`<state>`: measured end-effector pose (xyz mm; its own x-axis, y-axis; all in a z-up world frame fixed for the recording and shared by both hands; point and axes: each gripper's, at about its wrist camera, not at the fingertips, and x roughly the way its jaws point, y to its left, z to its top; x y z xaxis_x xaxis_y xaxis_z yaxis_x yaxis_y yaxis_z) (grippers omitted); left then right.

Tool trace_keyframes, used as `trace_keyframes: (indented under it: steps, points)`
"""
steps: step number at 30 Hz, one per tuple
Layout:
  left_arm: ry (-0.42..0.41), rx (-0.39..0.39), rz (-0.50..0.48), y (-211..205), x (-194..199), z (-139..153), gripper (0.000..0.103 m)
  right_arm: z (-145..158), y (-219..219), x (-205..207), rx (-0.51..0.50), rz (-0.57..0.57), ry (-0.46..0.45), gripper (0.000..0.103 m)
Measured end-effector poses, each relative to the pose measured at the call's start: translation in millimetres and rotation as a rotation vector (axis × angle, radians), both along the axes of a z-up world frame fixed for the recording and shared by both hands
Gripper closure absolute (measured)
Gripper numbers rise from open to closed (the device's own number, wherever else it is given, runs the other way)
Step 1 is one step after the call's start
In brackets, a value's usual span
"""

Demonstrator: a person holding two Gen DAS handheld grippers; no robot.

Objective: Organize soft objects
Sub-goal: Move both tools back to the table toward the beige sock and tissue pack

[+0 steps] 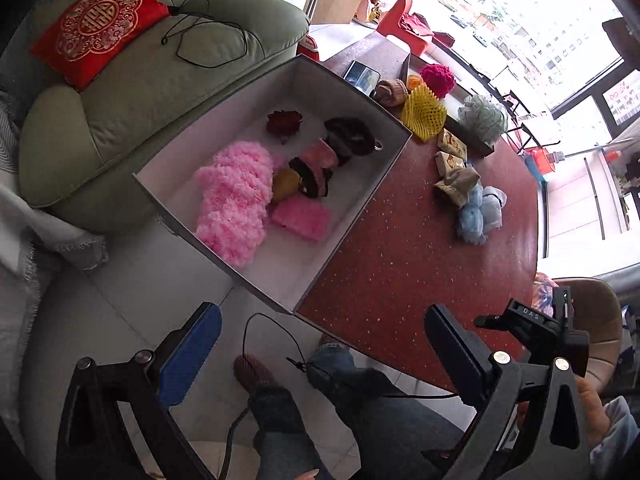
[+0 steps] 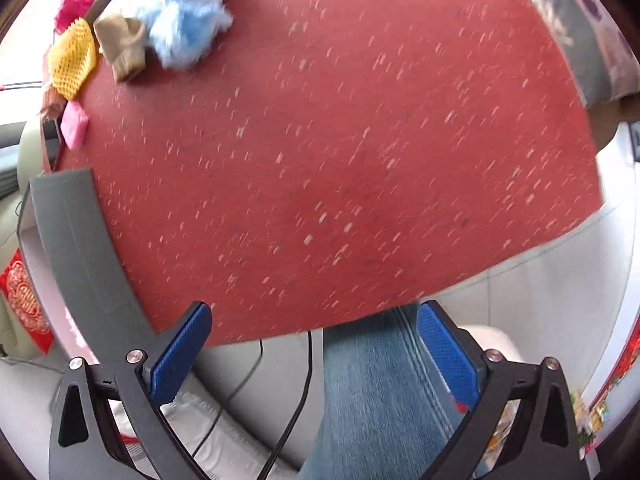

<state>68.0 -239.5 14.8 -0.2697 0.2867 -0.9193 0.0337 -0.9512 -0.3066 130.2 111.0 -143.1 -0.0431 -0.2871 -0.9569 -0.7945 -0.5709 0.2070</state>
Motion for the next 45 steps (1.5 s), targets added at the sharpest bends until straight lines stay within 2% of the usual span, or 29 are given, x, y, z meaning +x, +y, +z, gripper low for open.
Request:
trace_keyframes:
  steps: [4, 9, 12, 15, 18, 21, 23, 25, 27, 29, 31, 33, 36, 38, 40, 42, 45]
  points:
    - [0.002, -0.038, -0.03, 17.8, -7.8, 2.8, 0.001, 27.3, 11.9, -33.8, 0.103, 0.113, 0.112, 0.0]
    - [-0.028, -0.1, -0.025, 50.4, -24.9, -2.8, 0.001, 53.3, 23.8, -109.4, 0.184, 0.314, 0.248, 0.0]
    - [-0.057, -0.109, 0.001, 70.5, -33.0, -2.6, 0.001, 58.7, 25.3, -164.1, 0.214, 0.441, 0.292, 0.0]
    - [-0.073, -0.15, 0.021, 84.4, -36.0, -0.9, 0.001, 59.8, 23.3, -213.0, 0.295, 0.576, 0.313, 0.0]
    - [-0.101, -0.172, 0.061, 90.9, -35.4, -0.6, 0.001, 49.5, 9.9, -259.4, 0.351, 0.71, 0.346, 0.0]
    - [-0.116, -0.211, 0.085, 94.2, -32.0, -0.6, 0.001, 29.2, -10.5, -284.2, 0.302, 0.839, 0.38, 0.0]
    - [-0.151, -0.218, 0.103, 94.0, -30.8, -5.6, 0.001, 12.2, -32.1, -284.8, 0.26, 0.942, 0.388, 0.0]
    - [-0.167, -0.224, 0.105, 96.3, -32.6, -8.4, 0.001, 0.5, -49.8, -268.2, 0.155, 1.018, 0.393, 0.0]
    - [-0.176, -0.235, 0.106, 99.2, -36.0, -11.7, 0.001, -9.6, -69.3, -238.8, -0.033, 1.098, 0.389, 0.0]
    - [-0.18, -0.231, 0.098, 105.0, -40.2, -14.5, 0.001, -11.1, -76.9, -216.2, -0.13, 1.132, 0.377, 0.0]
    - [-0.182, -0.244, 0.07, 114.4, -44.8, -18.3, 0.001, -4.3, -72.6, -199.5, -0.133, 1.125, 0.385, 0.0]
    - [-0.183, -0.251, 0.047, 124.2, -48.5, -22.9, 0.001, 6.8, -55.9, -198.3, -0.07, 1.075, 0.396, 0.0]
    - [-0.2, -0.247, 0.026, 138.9, -52.9, -32.2, 0.001, 29.0, -27.1, -219.2, 0.105, 1.004, 0.435, 0.0]
    - [-0.205, -0.271, 0.011, 149.0, -55.6, -37.3, 0.001, 42.0, -8.4, -240.8, 0.212, 0.95, 0.455, 0.0]
    - [-0.206, -0.291, -0.015, 160.3, -60.3, -43.0, 0.001, 46.4, 3.8, -260.4, 0.26, 0.901, 0.451, 0.0]
    - [-0.212, -0.297, -0.026, 170.6, -65.4, -49.3, 0.001, 39.1, 11.9, -283.3, 0.262, 0.859, 0.419, 0.0]
    - [-0.234, -0.267, -0.017, 180.4, -74.3, -61.0, 0.001, 22.7, 8.8, -307.5, 0.293, 0.862, 0.377, 0.0]
